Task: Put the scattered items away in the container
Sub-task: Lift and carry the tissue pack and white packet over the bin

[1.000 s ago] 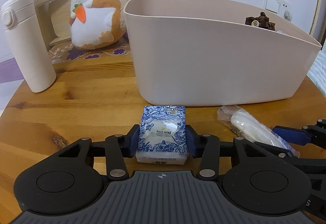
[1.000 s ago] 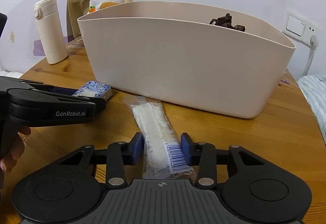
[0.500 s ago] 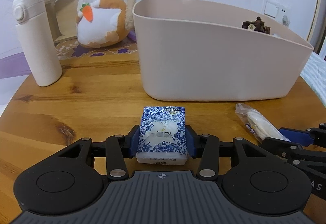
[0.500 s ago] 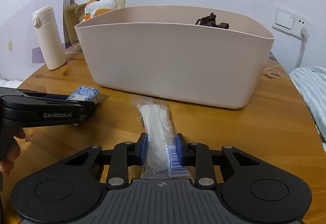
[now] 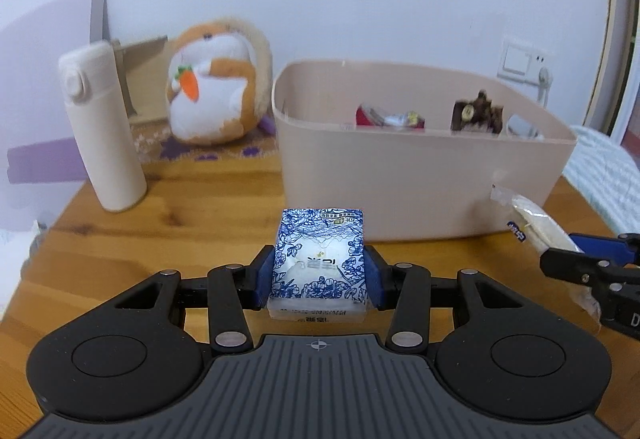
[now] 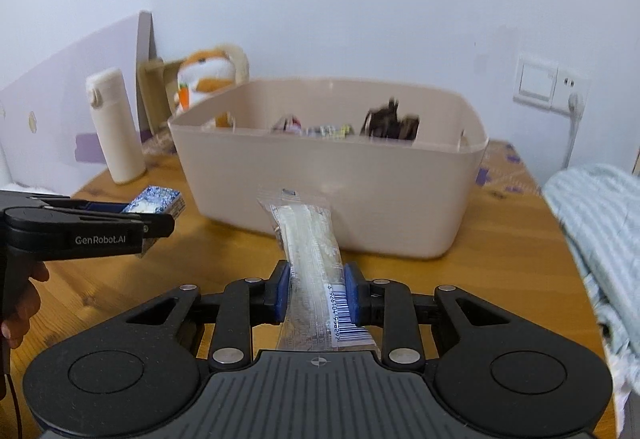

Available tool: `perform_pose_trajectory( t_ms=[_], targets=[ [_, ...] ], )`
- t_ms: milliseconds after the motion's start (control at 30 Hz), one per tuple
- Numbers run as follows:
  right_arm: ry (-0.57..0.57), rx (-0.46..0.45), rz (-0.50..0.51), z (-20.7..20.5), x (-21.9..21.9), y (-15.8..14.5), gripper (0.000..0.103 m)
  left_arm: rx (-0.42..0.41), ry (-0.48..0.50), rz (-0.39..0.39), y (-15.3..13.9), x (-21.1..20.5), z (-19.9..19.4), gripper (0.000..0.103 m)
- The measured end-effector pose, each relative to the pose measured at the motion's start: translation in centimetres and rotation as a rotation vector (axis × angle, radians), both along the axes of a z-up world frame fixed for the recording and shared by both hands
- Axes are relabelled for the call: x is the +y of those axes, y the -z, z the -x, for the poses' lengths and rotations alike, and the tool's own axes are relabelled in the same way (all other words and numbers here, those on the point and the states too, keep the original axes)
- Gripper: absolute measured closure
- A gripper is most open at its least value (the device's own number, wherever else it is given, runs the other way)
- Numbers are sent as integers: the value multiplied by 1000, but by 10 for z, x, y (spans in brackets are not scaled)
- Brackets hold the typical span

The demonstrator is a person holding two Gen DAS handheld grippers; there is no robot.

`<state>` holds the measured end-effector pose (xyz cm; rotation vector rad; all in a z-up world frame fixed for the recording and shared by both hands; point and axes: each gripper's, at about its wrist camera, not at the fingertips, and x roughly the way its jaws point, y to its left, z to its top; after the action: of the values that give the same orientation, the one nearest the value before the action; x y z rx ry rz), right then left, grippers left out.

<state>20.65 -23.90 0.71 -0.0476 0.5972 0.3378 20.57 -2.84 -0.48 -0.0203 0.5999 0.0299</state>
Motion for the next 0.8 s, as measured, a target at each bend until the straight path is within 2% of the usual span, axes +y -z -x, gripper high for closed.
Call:
perform_pose_trajectory(
  t_ms=[400,800],
  targets=[
    [24,-121,-33,-3,-8,-47,77,-155,-6,-14,-56,-7,1,56],
    [36,-207,-54,-21,-9,-80,77,-247,3,-34,-92,-18,-18,56]
  ],
)
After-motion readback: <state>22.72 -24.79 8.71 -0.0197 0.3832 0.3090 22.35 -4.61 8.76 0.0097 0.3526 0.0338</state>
